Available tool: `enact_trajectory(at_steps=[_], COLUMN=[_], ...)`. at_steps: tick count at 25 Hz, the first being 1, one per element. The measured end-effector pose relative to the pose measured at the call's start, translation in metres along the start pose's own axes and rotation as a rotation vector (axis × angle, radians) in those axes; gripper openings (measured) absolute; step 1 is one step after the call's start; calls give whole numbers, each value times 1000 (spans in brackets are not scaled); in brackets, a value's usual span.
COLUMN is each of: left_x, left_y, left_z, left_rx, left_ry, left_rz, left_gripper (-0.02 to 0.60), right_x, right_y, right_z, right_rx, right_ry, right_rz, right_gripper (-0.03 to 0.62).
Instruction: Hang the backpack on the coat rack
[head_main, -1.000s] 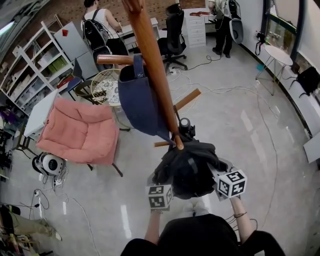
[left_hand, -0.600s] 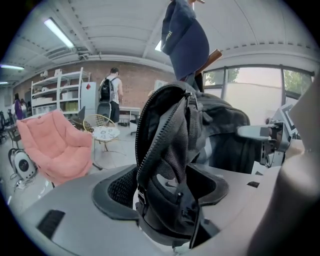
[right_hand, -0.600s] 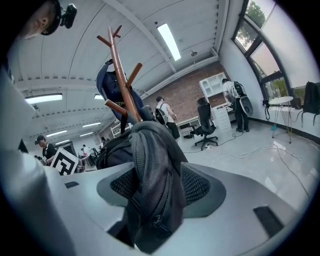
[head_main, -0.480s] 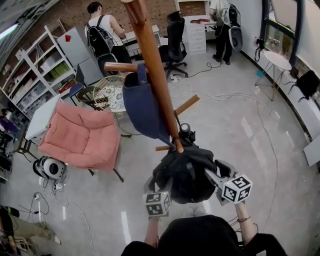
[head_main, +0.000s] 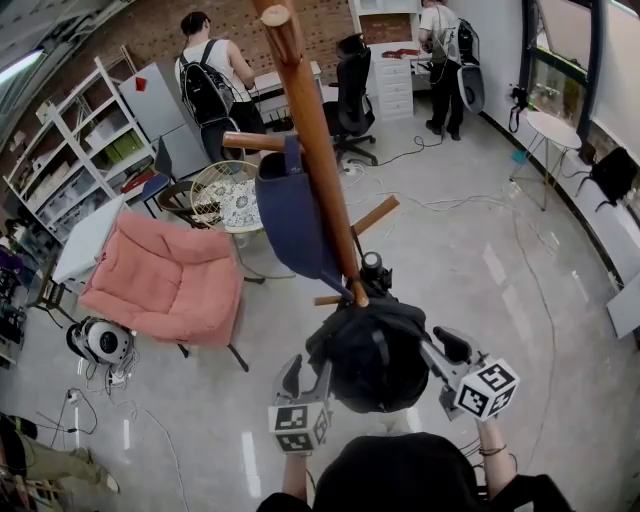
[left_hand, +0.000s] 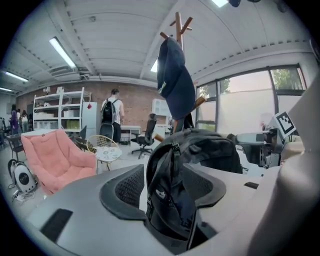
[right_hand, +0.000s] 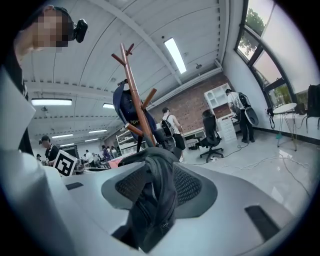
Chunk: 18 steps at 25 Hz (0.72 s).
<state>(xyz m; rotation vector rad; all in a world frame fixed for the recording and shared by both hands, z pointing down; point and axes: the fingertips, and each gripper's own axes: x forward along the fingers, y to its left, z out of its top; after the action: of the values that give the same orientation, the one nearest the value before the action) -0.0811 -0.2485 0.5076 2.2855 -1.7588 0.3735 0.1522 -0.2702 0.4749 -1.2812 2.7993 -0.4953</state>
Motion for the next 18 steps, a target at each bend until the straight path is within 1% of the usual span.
enact_trajectory(at_steps=[3,8,10,13,18], left_x=[-8,-16,-19,-23,-30], left_y=[-1,-4,-6,-9,-11], left_z=[12,25,31,38,51], left_rx=[15,32,41,57,69], left_ry=[-34,-64,-77,-85,-112], left_rz=[3,5,6,4,-1], left_gripper=[175,101,64,36,20], right_x=[-4,-9,-11,-16,-22], right_y=[3,7,8,11,12], right_z=[8,19,24,32,48], right_rx=[-46,-82,-109,-128,-130], right_ry=[-13,-33,-38,-48,-77], right_rz=[-8,-29,-38,-43,-38], right_gripper=[116,47,32,26,20])
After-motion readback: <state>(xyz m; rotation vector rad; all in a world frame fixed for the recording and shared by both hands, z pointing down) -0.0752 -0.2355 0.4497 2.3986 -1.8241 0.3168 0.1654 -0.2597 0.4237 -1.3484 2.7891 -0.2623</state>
